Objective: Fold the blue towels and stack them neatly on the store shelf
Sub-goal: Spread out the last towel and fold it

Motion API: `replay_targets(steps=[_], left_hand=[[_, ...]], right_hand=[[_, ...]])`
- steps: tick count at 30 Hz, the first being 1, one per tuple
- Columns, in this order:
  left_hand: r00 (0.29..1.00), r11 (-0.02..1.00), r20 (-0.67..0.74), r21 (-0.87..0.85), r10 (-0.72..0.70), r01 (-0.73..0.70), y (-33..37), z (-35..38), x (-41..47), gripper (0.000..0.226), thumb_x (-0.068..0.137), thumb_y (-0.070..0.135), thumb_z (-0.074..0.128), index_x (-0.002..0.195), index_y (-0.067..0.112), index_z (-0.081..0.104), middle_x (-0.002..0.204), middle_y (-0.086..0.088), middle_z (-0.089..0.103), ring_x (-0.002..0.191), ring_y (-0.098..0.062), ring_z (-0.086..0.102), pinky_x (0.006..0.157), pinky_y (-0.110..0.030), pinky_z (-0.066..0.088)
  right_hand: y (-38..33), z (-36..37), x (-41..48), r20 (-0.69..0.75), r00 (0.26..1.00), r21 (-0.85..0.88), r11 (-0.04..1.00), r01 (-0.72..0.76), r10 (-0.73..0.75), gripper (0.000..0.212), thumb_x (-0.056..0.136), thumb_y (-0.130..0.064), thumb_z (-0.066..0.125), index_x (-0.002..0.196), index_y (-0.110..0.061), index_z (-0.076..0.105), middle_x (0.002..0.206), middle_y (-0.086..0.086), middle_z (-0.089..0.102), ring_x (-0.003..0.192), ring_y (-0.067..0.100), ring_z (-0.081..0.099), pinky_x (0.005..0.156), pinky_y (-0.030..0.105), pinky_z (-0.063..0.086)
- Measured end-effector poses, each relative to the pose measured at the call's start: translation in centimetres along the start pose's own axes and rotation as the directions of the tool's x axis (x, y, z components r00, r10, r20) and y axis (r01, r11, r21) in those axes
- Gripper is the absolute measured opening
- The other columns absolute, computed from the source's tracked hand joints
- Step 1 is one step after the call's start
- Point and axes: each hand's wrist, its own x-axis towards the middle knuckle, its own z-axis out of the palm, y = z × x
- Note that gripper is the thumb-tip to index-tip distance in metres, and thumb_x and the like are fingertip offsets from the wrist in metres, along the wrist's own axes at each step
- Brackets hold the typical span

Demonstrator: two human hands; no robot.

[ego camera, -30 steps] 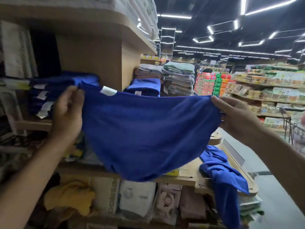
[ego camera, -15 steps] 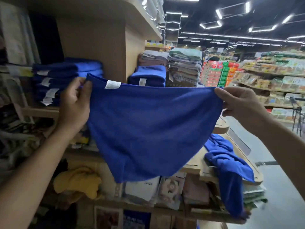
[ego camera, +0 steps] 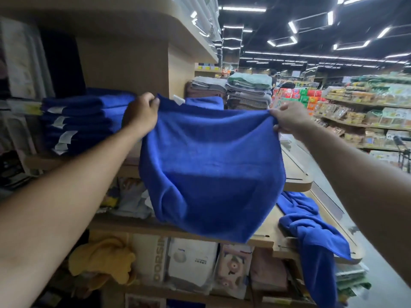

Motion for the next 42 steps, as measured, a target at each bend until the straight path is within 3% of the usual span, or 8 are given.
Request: replay_targets(steps=[3,14,17,22,25,30,36,42], left_hand=[[0.999,0.987,0.054,0.158,0.005,-0.013,-1.2,2.9,-0.7,0.031,0.102,0.042,0.044,0.092,0.015,0.056,0.103,-0.023,0.067,0.097,-0.047,0.064,0.067,-0.039,0.038],[0.982,0.930,0.182,0.367,-0.056,-0.015,-3.5,5.3,-2.4,0.029,0.100,0.044,0.044,0.089,0.020,0.057,0.108,-0.019,0.069,0.101,-0.041,0.065,0.072,-0.038,0.042],[0.946,0.937,0.300,0.350,-0.124,0.011,-2.0,3.4,-2.8,0.035,0.099,0.049,0.046,0.116,0.023,0.061,0.128,-0.012,0.064,0.117,-0.036,0.059,0.090,-0.040,0.047],[0.987,0.990,-0.088,-0.023,0.134,-0.136,-0.6,-3.6,-9.9,0.023,0.093,0.039,0.053,0.114,0.033,0.058,0.108,0.013,0.065,0.094,-0.012,0.064,0.081,-0.036,0.053],[0.958,0.910,-0.287,-0.403,-0.029,-0.093,-1.2,-5.6,-18.7,0.006,0.095,0.034,0.052,0.097,0.030,0.057,0.088,0.009,0.064,0.072,-0.012,0.061,0.064,-0.029,0.049],[0.890,0.621,0.053,-0.698,-0.452,0.357,-2.7,-1.9,-27.1,0.004,0.098,0.018,0.062,0.098,0.021,0.060,0.092,-0.005,0.067,0.067,-0.013,0.062,0.053,-0.015,0.046],[0.811,0.388,0.391,-0.731,-0.435,0.561,-2.6,0.0,-28.2,0.018,0.077,0.044,0.074,0.094,0.038,0.071,0.096,0.004,0.076,0.086,-0.017,0.074,0.060,-0.024,0.053],[0.845,0.516,0.366,-0.673,-0.389,0.529,-3.3,0.5,-28.5,0.020,0.078,0.030,0.082,0.089,0.039,0.068,0.086,0.005,0.073,0.073,-0.006,0.069,0.054,-0.020,0.050]], right_hand=[[1.7,3.4,0.5,-0.041,0.999,-0.383,0.924,0.015,-0.034,0.023,0.093,-0.021,0.066,0.095,0.002,0.071,0.095,0.025,0.073,0.093,0.037,0.072,0.079,0.039,0.057],[4.7,9.1,1.0,-0.073,0.995,-0.630,0.776,0.011,-0.073,0.027,0.095,-0.009,0.051,0.116,-0.003,0.066,0.121,0.021,0.066,0.113,0.041,0.062,0.083,0.041,0.048],[4.3,8.7,0.6,0.016,0.994,-0.659,0.746,0.091,-0.108,0.025,0.095,-0.018,0.056,0.112,-0.003,0.065,0.120,0.022,0.066,0.111,0.040,0.063,0.081,0.039,0.047],[1.3,7.3,-1.5,0.141,0.973,-0.613,0.756,0.231,-0.183,0.054,0.096,-0.053,0.050,0.128,-0.010,0.058,0.129,0.023,0.060,0.118,0.042,0.056,0.096,0.047,0.049],[-0.7,8.3,-6.7,0.316,0.885,-0.425,0.783,0.455,-0.343,0.078,0.087,-0.077,0.030,0.145,-0.030,0.050,0.143,0.008,0.056,0.131,0.030,0.051,0.105,0.044,0.042],[-1.3,10.1,-11.4,0.587,0.776,-0.383,0.766,0.516,-0.229,0.069,0.091,-0.077,0.021,0.150,-0.045,0.039,0.159,-0.017,0.036,0.149,0.016,0.027,0.113,0.042,0.025],[-0.9,10.3,-10.5,0.602,0.774,-0.398,0.767,0.503,-0.195,0.072,0.089,-0.081,0.022,0.151,-0.049,0.035,0.163,-0.022,0.027,0.153,0.012,0.018,0.120,0.044,0.020],[-0.8,10.4,-10.3,0.592,0.778,-0.396,0.764,0.509,-0.211,0.070,0.090,-0.080,0.025,0.152,-0.047,0.037,0.162,-0.023,0.029,0.153,0.012,0.019,0.120,0.046,0.022]])
